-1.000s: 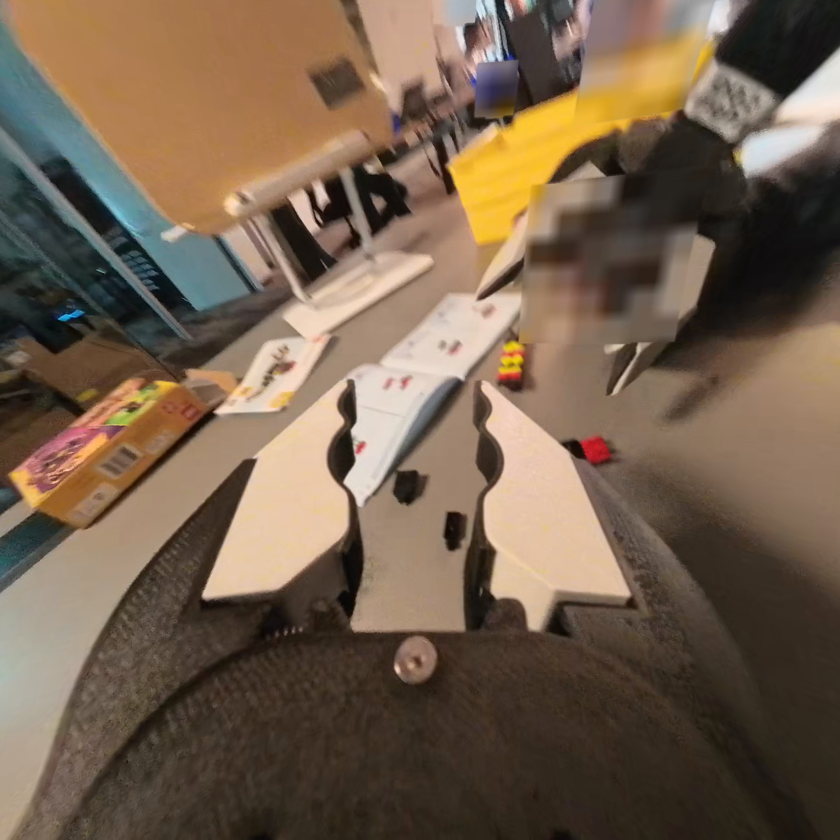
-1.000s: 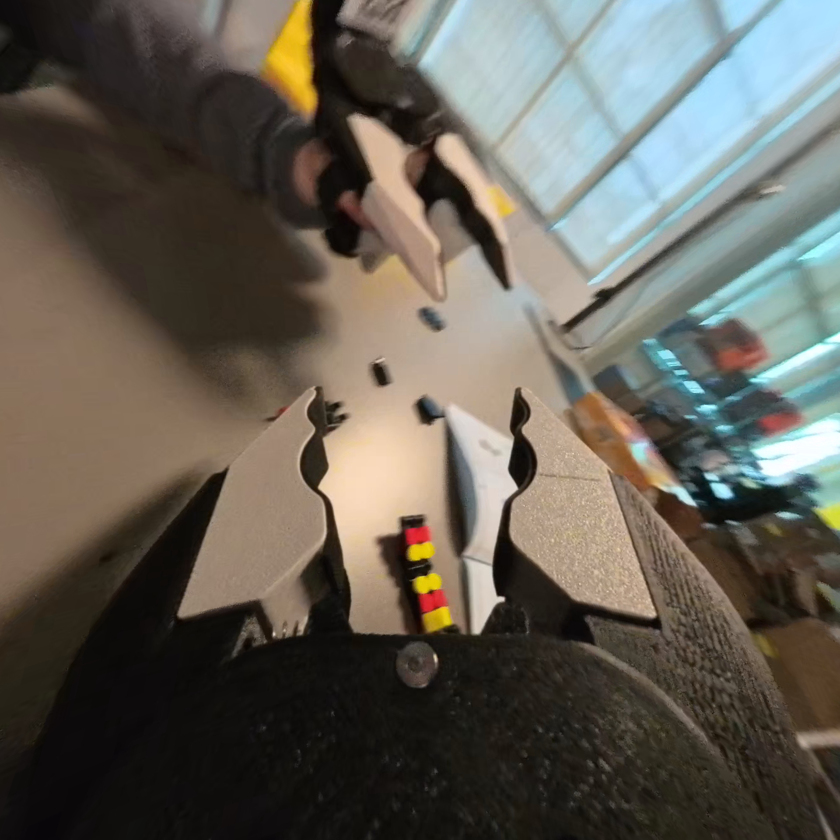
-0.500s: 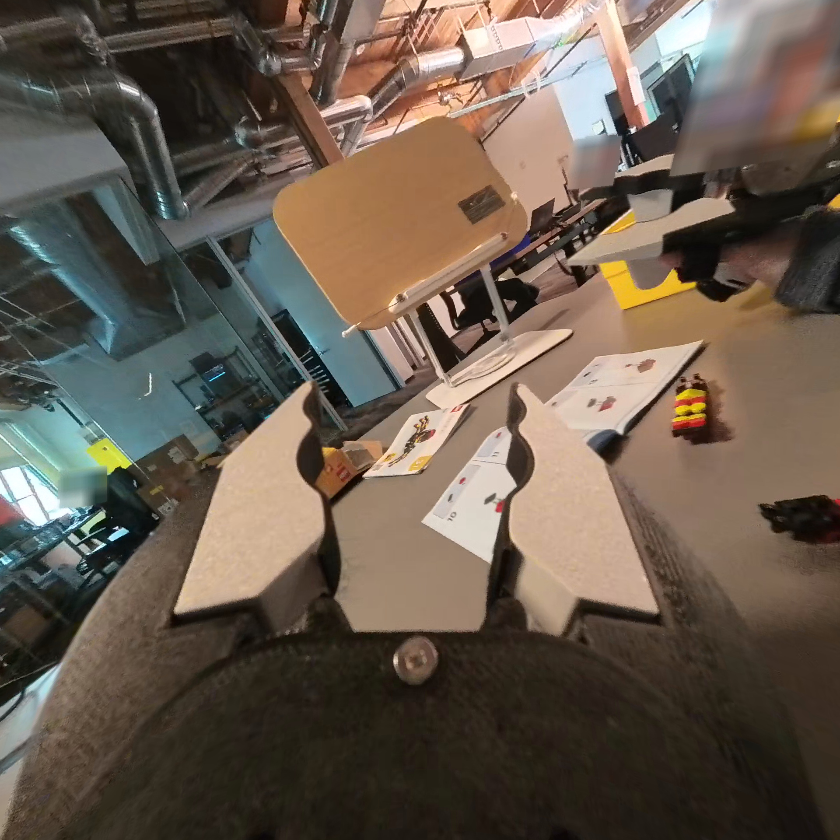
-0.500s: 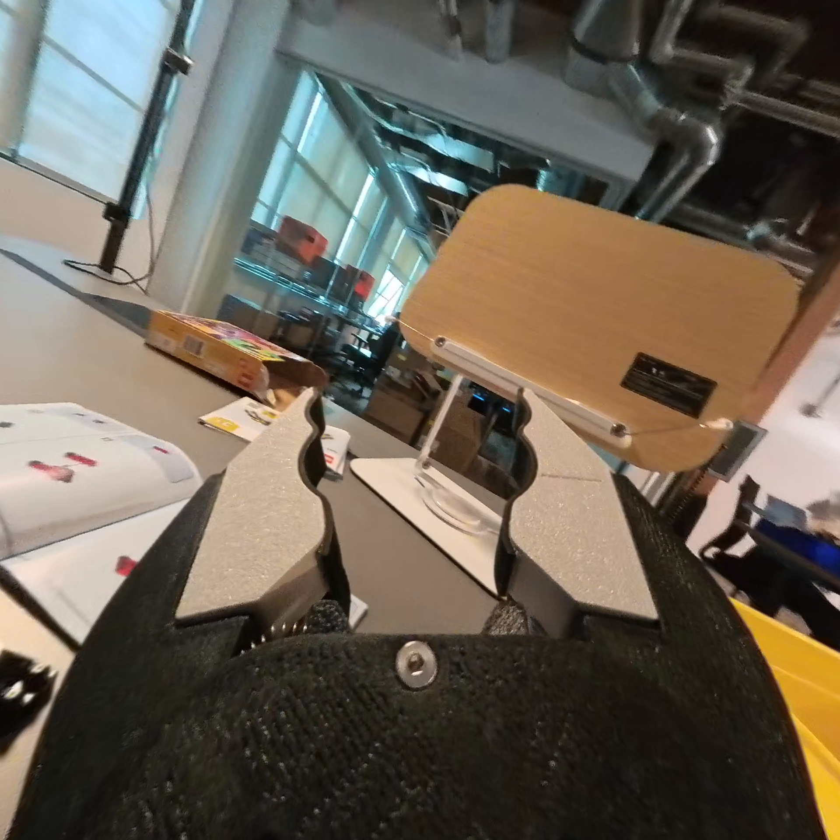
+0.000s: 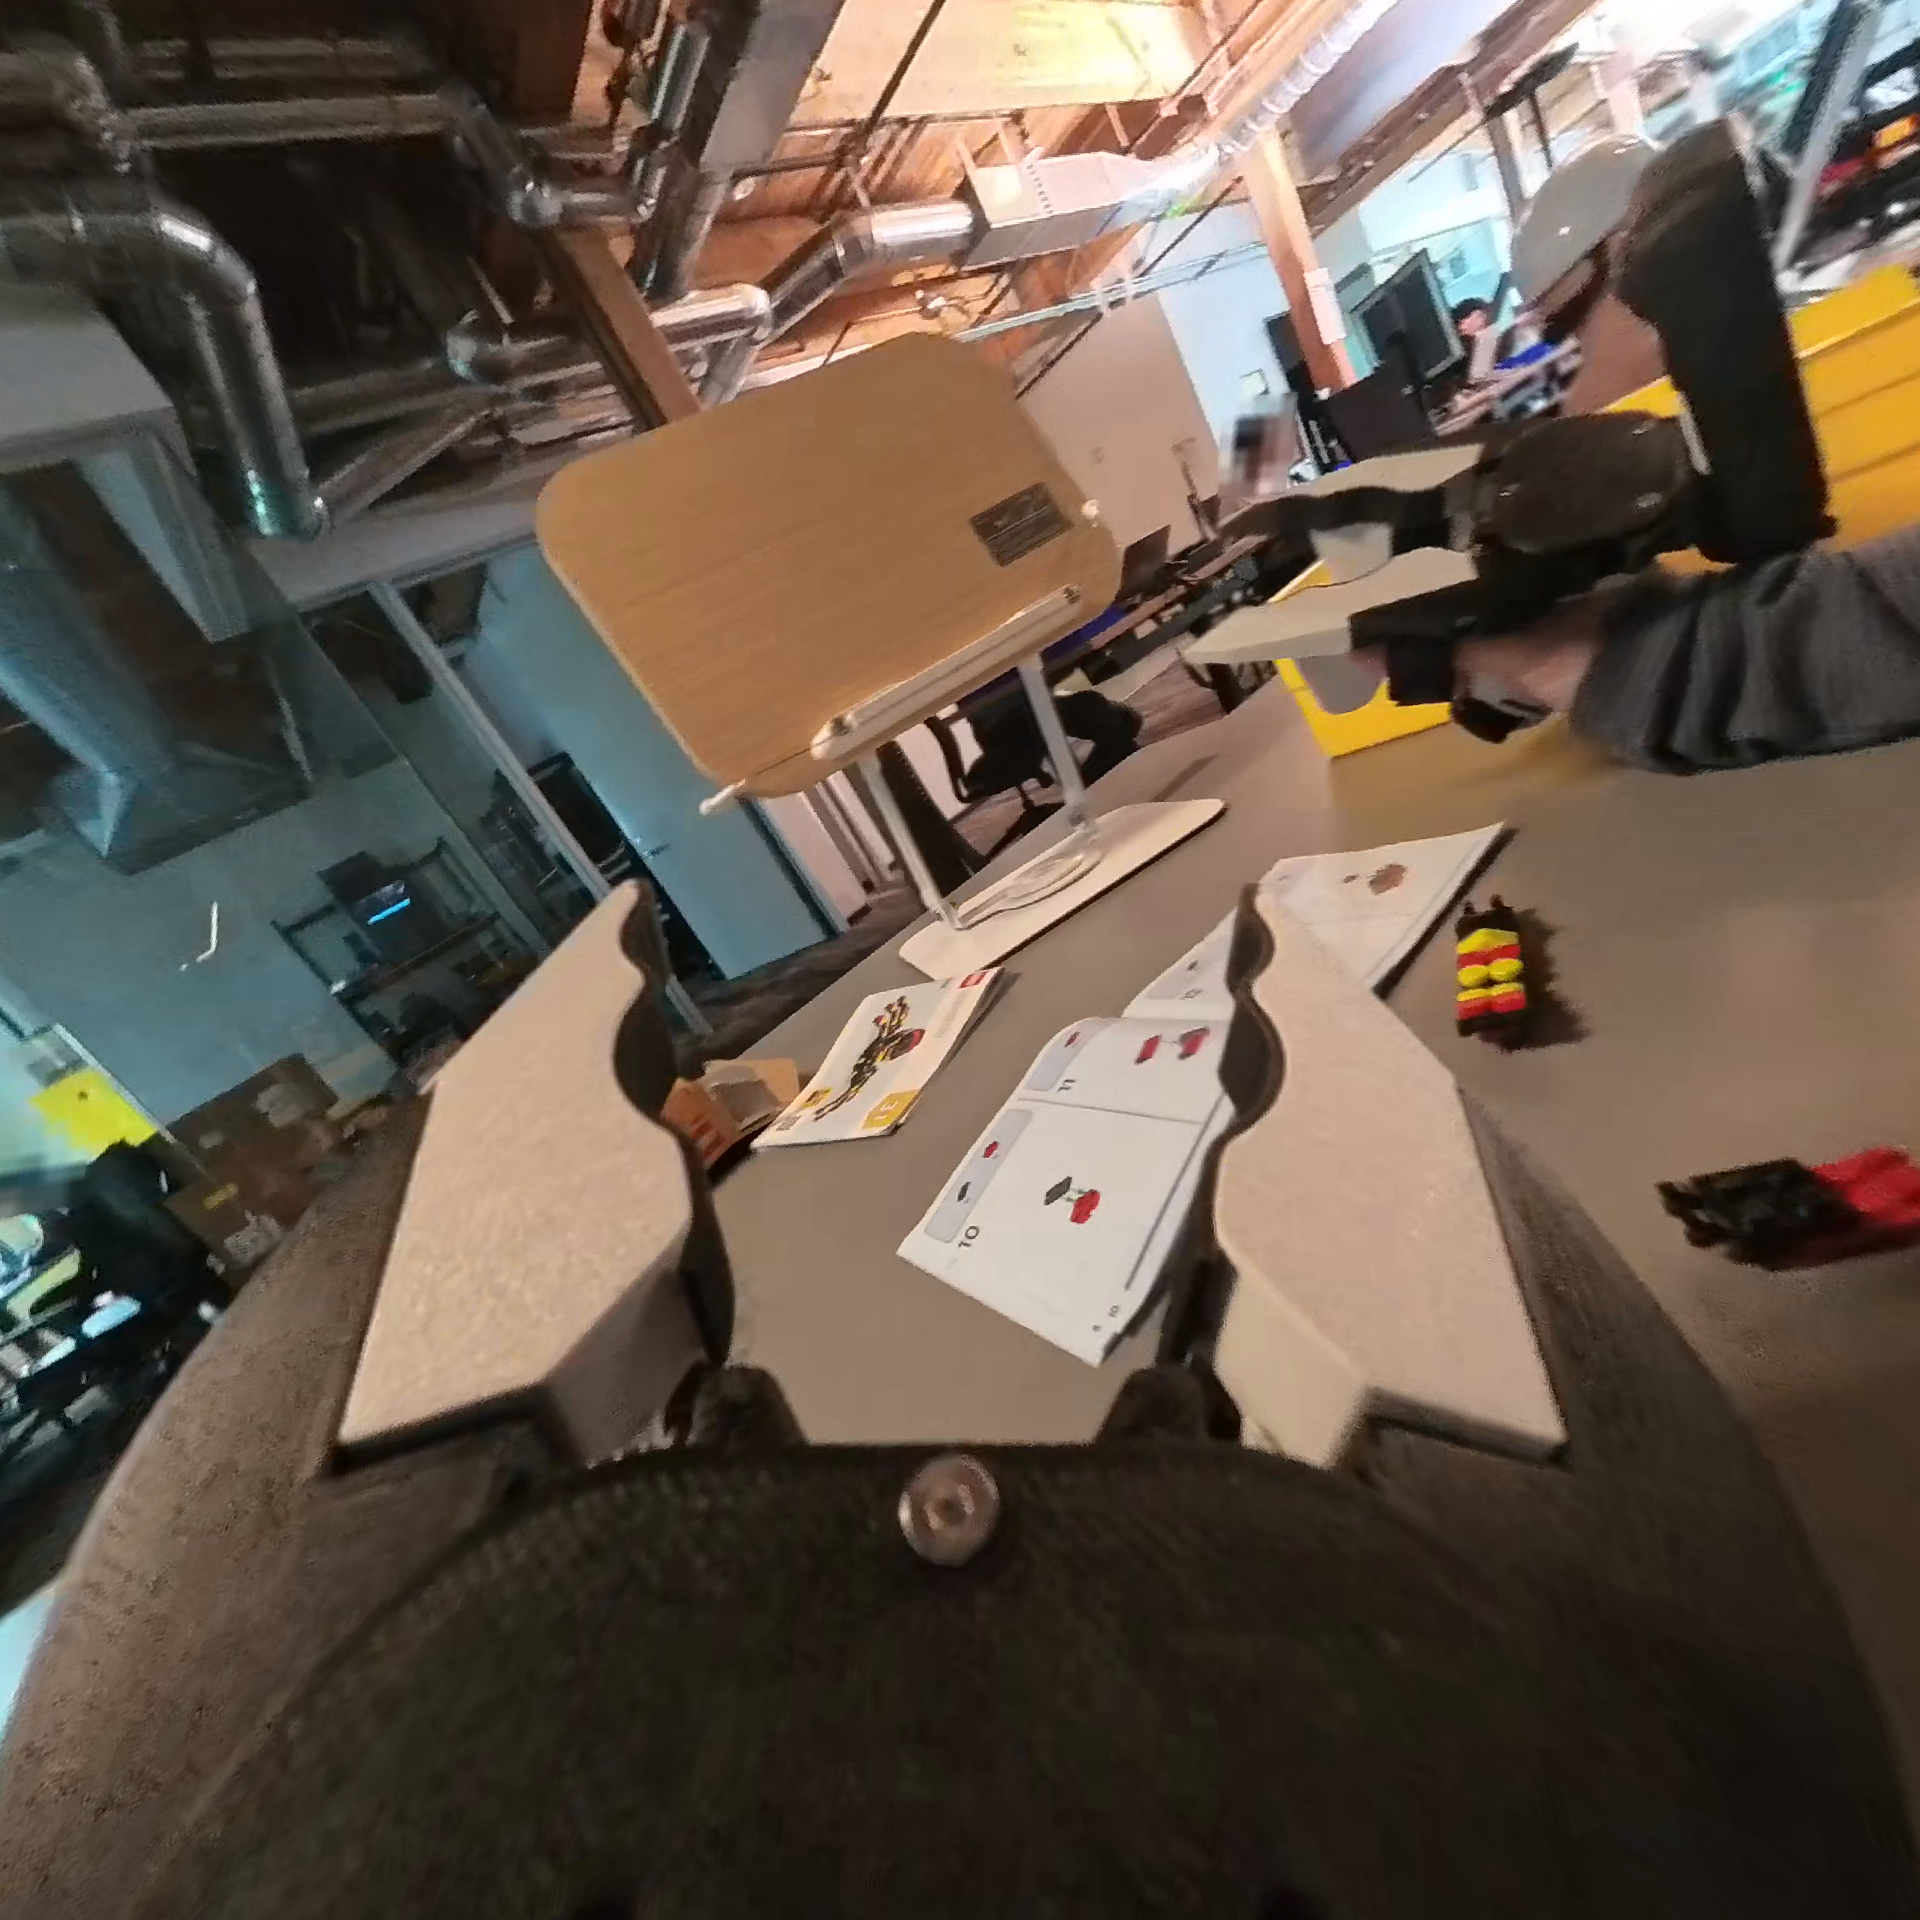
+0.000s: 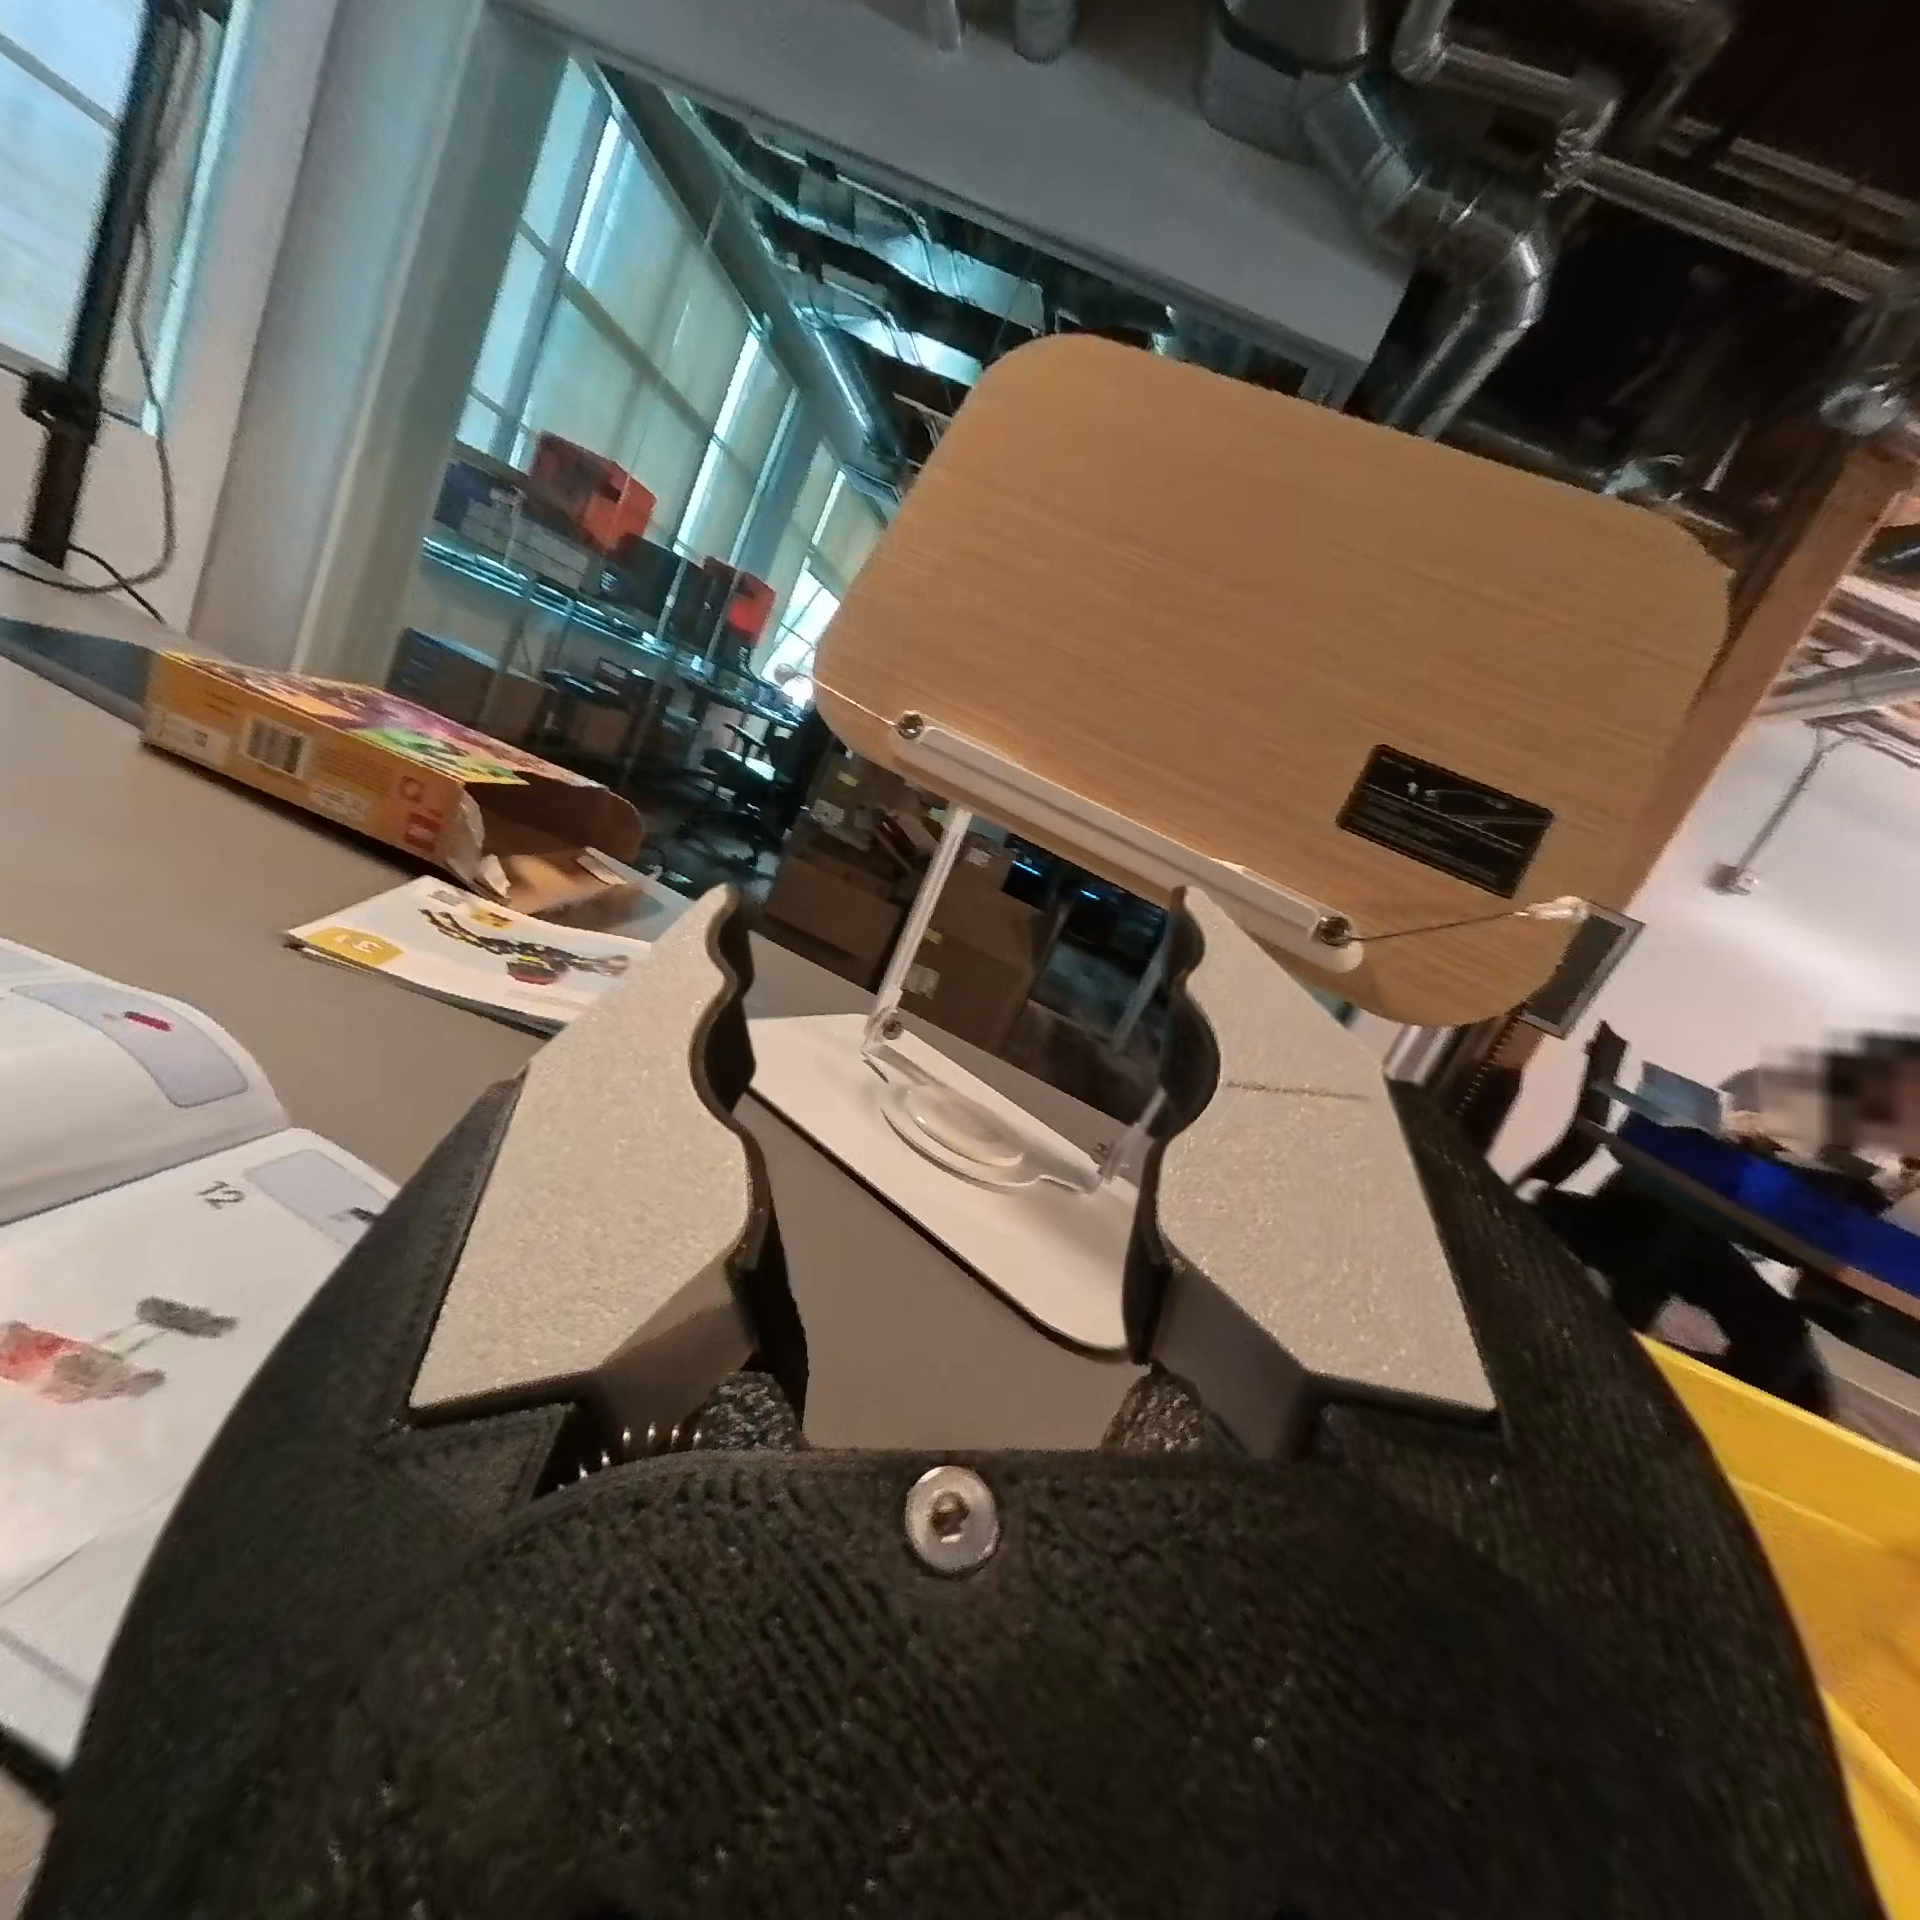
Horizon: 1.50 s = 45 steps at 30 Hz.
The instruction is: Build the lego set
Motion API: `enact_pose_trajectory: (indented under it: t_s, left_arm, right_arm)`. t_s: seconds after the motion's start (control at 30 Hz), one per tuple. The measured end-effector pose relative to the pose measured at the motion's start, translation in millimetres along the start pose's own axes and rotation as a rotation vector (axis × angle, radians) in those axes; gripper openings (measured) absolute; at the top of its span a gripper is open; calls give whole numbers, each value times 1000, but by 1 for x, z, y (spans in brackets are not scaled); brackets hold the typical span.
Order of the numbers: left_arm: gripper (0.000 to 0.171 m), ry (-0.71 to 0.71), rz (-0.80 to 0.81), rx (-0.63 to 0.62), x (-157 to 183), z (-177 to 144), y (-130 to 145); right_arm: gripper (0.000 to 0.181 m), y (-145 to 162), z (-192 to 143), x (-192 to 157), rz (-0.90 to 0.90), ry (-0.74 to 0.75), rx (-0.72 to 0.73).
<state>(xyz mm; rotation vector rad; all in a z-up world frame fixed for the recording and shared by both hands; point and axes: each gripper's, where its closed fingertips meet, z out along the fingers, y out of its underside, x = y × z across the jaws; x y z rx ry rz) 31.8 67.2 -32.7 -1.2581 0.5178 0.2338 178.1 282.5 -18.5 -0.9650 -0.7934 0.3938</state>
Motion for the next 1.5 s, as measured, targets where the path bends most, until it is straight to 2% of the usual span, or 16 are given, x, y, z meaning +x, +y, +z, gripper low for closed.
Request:
enact_pose_trajectory:
  t_s: [0.2,0.5,1.0,1.1,1.13,1.2,1.23,1.37,1.5]
  left_arm:
    - [107,59,87,52,22,-4,-13]
    - [103,109,21,64,24,-9,-12]
    - [98,116,-90,53,14,-19,-9]
    - [85,117,-95,49,14,-19,-8]
    - [70,131,-90,45,16,-20,-7]
    - [25,182,-68,40,24,-22,-4]
    - [18,193,-58,40,26,-23,-4]
    - [14,197,-24,45,29,-23,-5]
    - [13,195,-23,39,29,-23,-4]
  right_arm:
    - [76,-11,-2,-16,34,-82,56]
    - [73,-12,-4,-21,171,-162,75]
    - [61,-15,-8,-36,74,-208,73]
    - [49,-11,-8,-37,54,-214,51]
    - [44,-10,-8,-39,46,-224,44]
    - [35,-8,-9,-42,28,-240,37]
    - [27,-8,-9,-44,21,-250,35]
    - [11,-6,-11,-49,6,-283,29]
    - [5,-6,-12,-52,-11,-297,29]
